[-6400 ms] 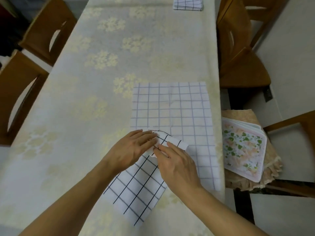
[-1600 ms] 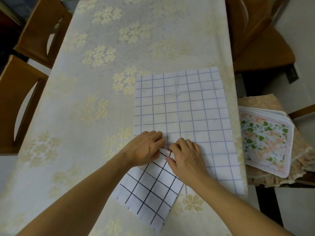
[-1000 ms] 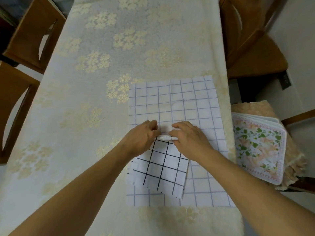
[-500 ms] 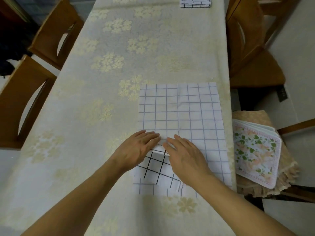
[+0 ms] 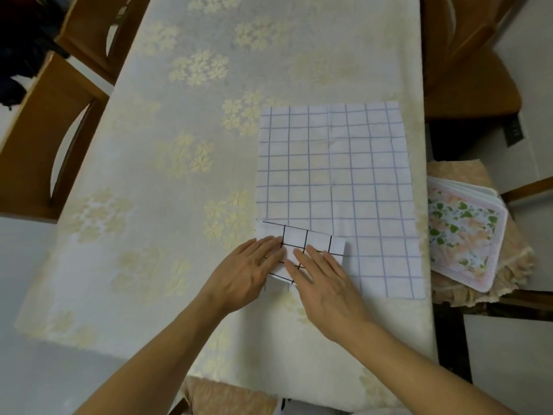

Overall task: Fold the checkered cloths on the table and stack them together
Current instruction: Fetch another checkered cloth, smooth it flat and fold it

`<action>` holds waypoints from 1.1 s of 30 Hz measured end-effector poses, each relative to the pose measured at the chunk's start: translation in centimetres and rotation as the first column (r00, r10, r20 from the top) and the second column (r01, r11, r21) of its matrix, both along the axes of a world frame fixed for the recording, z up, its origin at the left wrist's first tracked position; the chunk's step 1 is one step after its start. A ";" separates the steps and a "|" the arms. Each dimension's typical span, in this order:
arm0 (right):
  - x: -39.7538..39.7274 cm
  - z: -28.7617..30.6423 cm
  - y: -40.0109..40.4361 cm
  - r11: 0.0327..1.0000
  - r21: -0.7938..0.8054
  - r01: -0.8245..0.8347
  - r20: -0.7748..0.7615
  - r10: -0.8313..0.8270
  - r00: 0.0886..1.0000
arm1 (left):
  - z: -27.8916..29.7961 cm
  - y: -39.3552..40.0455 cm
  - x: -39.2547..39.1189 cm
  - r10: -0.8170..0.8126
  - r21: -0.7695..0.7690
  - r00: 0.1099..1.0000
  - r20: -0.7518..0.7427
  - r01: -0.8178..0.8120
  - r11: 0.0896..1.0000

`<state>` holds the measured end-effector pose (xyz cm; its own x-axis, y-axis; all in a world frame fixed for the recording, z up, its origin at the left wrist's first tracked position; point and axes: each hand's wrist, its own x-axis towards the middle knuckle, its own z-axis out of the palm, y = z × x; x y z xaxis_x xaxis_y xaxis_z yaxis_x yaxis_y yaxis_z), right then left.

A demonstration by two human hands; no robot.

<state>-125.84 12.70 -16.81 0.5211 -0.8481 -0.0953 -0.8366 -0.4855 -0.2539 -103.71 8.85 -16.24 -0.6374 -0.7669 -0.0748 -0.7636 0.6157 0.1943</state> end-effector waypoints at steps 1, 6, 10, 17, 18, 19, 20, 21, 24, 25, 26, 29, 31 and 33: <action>0.0 -0.4 0.3 1.000 0.013 -0.006 -0.016 0.006 1.000 | -0.3 0.5 0.0 0.009 0.013 1.000 0.007 -0.009 1.000; -0.2 -1.6 1.3 0.999 0.045 0.020 -0.048 -0.018 0.999 | -1.1 2.0 0.0 0.085 0.070 0.993 0.087 -0.091 0.993; -0.3 -1.9 1.7 0.998 0.060 0.014 -0.068 -0.010 0.998 | -1.2 2.7 -0.3 0.151 0.110 0.979 0.133 -0.166 0.980; 0.3 -0.8 -1.0 0.979 -0.089 0.183 0.075 -0.177 0.981 | -0.4 -0.2 -2.9 0.167 0.000 0.985 -0.030 -0.167 0.986; 0.4 -0.8 -1.7 0.975 -0.098 0.201 0.057 -0.196 0.979 | -0.7 -0.9 -3.2 0.158 -0.005 0.987 -0.025 -0.158 0.987; 0.6 -0.9 -2.3 0.973 -0.101 0.206 0.024 -0.204 0.979 | -1.1 -1.4 -3.5 0.146 -0.004 0.989 -0.010 -0.146 0.989; 0.7 -1.1 -2.9 0.975 -0.092 0.200 -0.017 -0.203 0.979 | -1.7 -1.9 -3.7 0.134 -0.001 0.991 0.009 -0.134 0.991; 0.7 -1.3 -3.3 0.978 -0.078 0.192 -0.058 -0.197 0.979 | -2.3 -2.2 -3.7 0.126 0.003 0.992 0.027 -0.126 0.992; 0.5 -2.4 -3.9 0.981 -0.025 0.190 -0.138 -0.192 0.972 | -3.8 -2.6 -3.5 0.125 0.009 0.988 0.085 -0.126 0.992; 0.4 -2.7 -3.9 0.981 -0.009 0.194 -0.149 -0.193 0.970 | -4.2 -2.7 -3.4 0.125 0.010 0.987 0.103 -0.127 0.992; 0.3 -3.0 -3.8 0.981 -0.001 0.195 -0.152 -0.193 0.969 | -4.3 -2.8 -3.4 0.125 0.011 0.986 0.112 -0.127 0.992; -0.3 -3.5 -3.7 0.985 0.001 0.175 -0.149 -0.173 0.974 | -4.5 -2.9 -3.4 0.125 0.012 0.986 0.112 -0.127 0.992; -1.2 -3.7 -3.5 0.988 0.012 0.156 -0.167 -0.152 0.974 | -4.6 -2.7 -3.1 0.138 0.007 0.984 0.117 -0.140 0.990; -2.1 -3.8 -3.3 0.987 0.018 0.159 -0.181 -0.153 0.972 | -4.6 -2.5 -2.5 0.163 0.006 0.980 0.116 -0.165 0.986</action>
<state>-127.93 9.38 -20.60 0.3550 -0.9125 -0.2031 -0.9344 -0.3398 -0.1066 -106.19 6.37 -20.88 -0.4892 -0.8586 -0.1531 -0.8720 0.4775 0.1078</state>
